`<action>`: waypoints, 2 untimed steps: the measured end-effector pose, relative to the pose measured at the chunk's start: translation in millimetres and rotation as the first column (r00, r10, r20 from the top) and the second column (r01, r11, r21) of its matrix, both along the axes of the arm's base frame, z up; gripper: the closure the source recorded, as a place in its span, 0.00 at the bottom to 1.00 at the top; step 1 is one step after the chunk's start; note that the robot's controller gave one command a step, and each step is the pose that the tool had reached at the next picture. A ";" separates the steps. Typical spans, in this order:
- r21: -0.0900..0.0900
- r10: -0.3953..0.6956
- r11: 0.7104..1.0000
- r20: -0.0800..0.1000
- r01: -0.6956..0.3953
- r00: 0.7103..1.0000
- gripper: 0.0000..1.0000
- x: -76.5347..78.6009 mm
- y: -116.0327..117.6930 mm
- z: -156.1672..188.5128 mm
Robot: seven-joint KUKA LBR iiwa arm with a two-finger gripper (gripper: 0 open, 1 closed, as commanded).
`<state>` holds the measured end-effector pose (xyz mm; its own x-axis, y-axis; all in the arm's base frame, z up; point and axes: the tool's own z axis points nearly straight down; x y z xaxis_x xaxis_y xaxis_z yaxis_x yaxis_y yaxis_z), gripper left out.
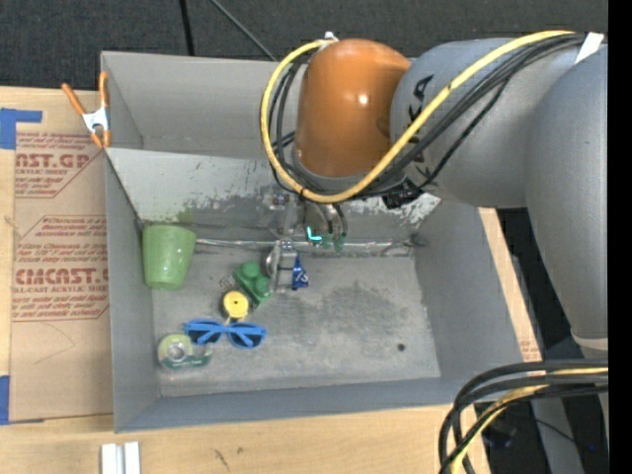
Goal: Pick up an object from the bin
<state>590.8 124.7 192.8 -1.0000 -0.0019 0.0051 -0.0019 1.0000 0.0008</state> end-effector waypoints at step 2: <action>0.001 0.137 0.991 0.012 -0.137 0.990 1.00 -34.5 19.5 -116.2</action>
Offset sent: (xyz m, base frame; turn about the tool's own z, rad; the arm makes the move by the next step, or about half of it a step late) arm -0.0371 0.0190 -0.1192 -0.1387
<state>556.2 144.2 76.5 -0.9902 -0.1392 -0.0073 -0.1392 0.9903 0.0015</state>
